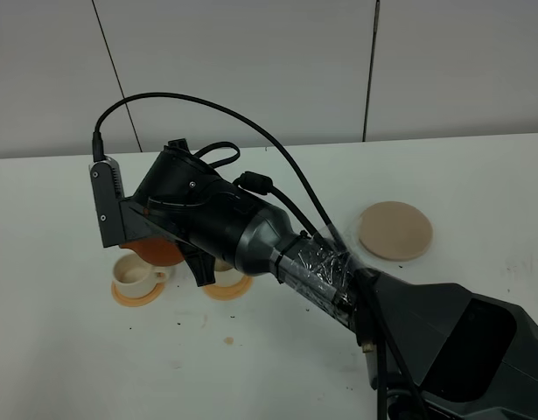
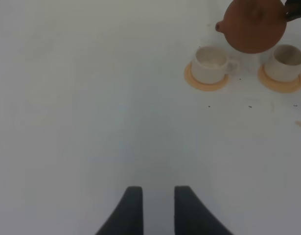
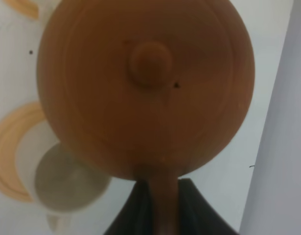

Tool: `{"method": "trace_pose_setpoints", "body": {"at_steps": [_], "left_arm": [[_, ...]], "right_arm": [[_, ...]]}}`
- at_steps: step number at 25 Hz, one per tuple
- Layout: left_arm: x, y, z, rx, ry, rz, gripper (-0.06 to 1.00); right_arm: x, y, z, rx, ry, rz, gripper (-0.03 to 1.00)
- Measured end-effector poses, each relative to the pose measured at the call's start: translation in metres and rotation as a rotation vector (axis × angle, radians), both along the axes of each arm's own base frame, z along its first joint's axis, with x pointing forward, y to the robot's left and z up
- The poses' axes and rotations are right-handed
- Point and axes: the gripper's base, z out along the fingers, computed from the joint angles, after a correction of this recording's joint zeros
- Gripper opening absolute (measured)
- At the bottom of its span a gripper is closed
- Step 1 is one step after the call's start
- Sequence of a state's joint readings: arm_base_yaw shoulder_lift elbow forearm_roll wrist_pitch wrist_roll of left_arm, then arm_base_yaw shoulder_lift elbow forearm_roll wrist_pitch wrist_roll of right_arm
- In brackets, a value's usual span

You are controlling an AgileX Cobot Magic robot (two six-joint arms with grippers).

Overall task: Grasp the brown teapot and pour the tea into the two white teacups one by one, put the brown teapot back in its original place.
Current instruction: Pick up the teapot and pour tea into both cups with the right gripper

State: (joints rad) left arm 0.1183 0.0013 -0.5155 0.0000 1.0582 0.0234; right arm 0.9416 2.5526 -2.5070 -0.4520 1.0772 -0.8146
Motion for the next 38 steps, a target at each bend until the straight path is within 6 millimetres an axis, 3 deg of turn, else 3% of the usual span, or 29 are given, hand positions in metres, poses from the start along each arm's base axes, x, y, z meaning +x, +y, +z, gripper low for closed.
{"method": "trace_pose_setpoints", "body": {"at_steps": [38], "left_arm": [[0.0000, 0.0000, 0.0000, 0.000, 0.000, 0.000, 0.23]], "right_arm": [[0.0000, -0.0014, 0.0033, -0.076, -0.074, 0.002, 0.09]]}}
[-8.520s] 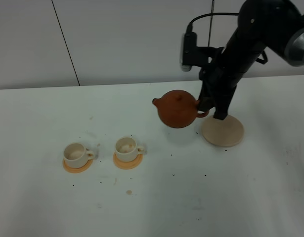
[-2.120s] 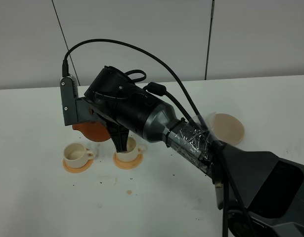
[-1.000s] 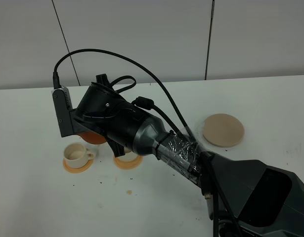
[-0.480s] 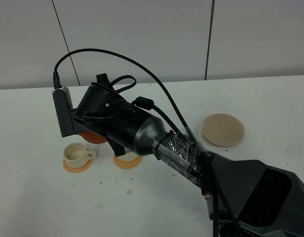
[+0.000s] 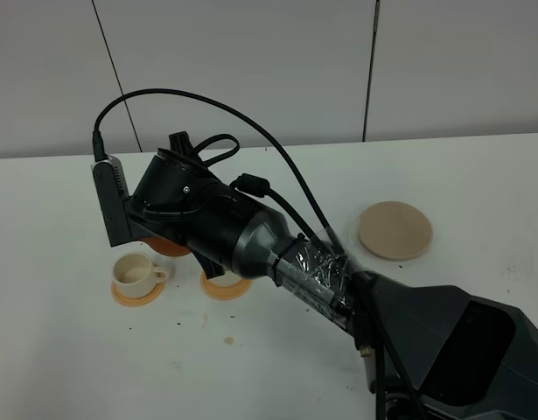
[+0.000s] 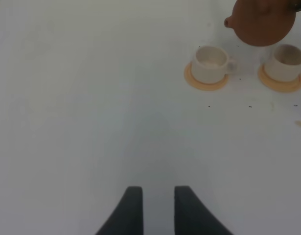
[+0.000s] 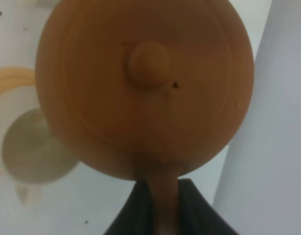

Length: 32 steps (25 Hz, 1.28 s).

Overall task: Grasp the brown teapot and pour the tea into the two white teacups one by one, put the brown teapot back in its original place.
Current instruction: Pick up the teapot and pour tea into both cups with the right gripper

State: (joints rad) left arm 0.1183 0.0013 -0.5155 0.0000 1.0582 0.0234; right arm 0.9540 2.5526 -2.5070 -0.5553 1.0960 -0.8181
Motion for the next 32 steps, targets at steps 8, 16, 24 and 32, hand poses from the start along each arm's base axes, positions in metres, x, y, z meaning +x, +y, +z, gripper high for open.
{"method": "trace_pose_setpoints", "body": {"at_steps": [8, 16, 24, 32], "left_arm": [[0.0000, 0.0000, 0.0000, 0.000, 0.000, 0.000, 0.23], [0.0000, 0.0000, 0.0000, 0.000, 0.000, 0.000, 0.23], [0.0000, 0.0000, 0.0000, 0.000, 0.000, 0.000, 0.23], [0.0000, 0.0000, 0.0000, 0.000, 0.000, 0.000, 0.23]], "right_arm": [[-0.0023, 0.0028, 0.0011, -0.004, -0.018, 0.012, 0.09], [-0.0036, 0.0043, 0.0020, -0.012, -0.034, 0.019, 0.09], [-0.0094, 0.0100, 0.0007, -0.020, -0.046, 0.038, 0.09], [-0.0092, 0.0103, 0.0010, -0.015, -0.050, 0.037, 0.09]]}}
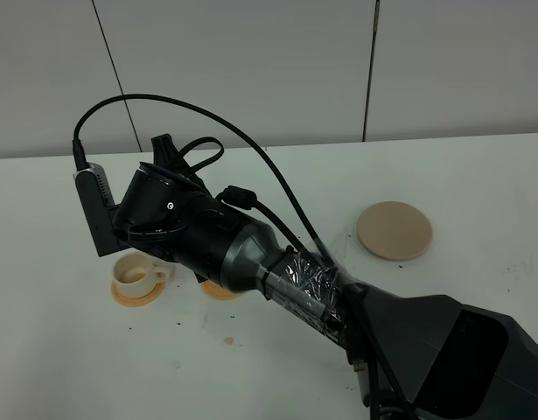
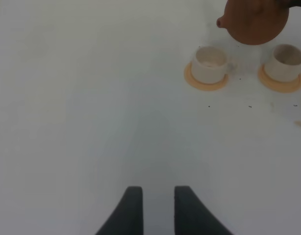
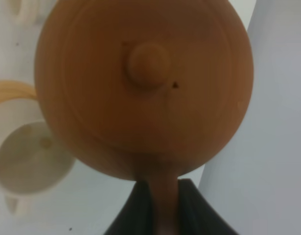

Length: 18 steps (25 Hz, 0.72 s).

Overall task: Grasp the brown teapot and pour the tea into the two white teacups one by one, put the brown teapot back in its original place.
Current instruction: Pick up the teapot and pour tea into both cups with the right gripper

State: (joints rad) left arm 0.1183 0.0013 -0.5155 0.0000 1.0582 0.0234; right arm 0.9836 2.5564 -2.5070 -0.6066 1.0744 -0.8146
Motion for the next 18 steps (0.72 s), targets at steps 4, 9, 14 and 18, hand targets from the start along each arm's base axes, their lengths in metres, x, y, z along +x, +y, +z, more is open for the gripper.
{"method": "trace_pose_setpoints", "body": {"at_steps": [4, 9, 14, 18], "left_arm": [[0.000, 0.000, 0.000, 0.000, 0.000, 0.000, 0.23], [0.000, 0.000, 0.000, 0.000, 0.000, 0.000, 0.23], [0.000, 0.000, 0.000, 0.000, 0.000, 0.000, 0.23], [0.000, 0.000, 0.000, 0.000, 0.000, 0.000, 0.23]], "right_arm": [[0.000, 0.000, 0.000, -0.003, -0.006, 0.003, 0.09], [0.003, -0.001, -0.003, -0.036, -0.031, -0.001, 0.09], [0.003, -0.001, -0.015, -0.067, -0.016, -0.008, 0.09], [0.002, 0.000, -0.017, -0.070, -0.014, -0.008, 0.09]]}}
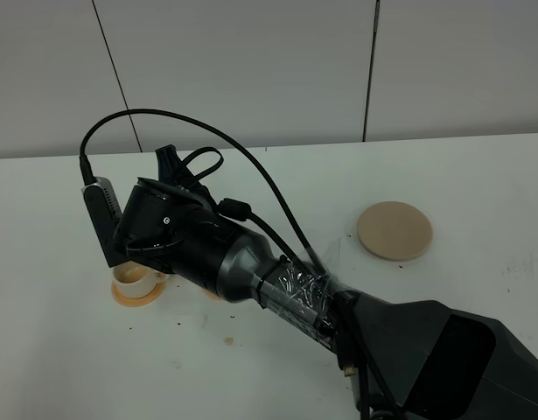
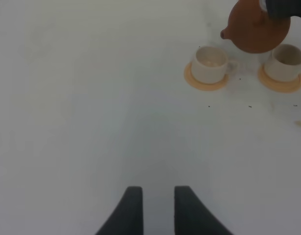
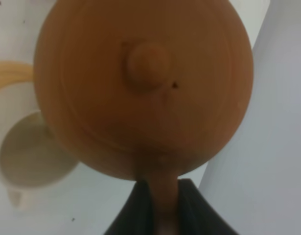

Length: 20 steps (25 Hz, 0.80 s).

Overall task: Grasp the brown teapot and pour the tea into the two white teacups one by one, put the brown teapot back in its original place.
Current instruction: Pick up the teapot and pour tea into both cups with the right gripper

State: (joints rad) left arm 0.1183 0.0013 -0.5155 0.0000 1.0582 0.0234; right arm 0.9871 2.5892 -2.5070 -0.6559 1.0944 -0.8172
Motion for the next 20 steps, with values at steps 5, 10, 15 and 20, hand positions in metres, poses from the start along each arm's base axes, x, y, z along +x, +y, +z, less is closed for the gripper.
{"method": "trace_pose_setpoints", "body": {"at_steps": [5, 10, 15, 20], "left_arm": [[0.0000, 0.0000, 0.0000, 0.000, 0.000, 0.000, 0.23], [0.0000, 0.0000, 0.0000, 0.000, 0.000, 0.000, 0.23], [0.0000, 0.0000, 0.0000, 0.000, 0.000, 0.000, 0.23], [0.0000, 0.0000, 0.0000, 0.000, 0.000, 0.000, 0.23]], "right_arm": [[-0.0010, 0.0002, -0.0002, -0.004, 0.002, -0.002, 0.09], [-0.0011, -0.0003, -0.0003, -0.009, 0.004, -0.005, 0.09], [-0.0038, 0.0020, 0.0010, -0.032, -0.019, 0.013, 0.09], [-0.0055, 0.0035, 0.0012, -0.042, -0.023, 0.028, 0.09]]}}
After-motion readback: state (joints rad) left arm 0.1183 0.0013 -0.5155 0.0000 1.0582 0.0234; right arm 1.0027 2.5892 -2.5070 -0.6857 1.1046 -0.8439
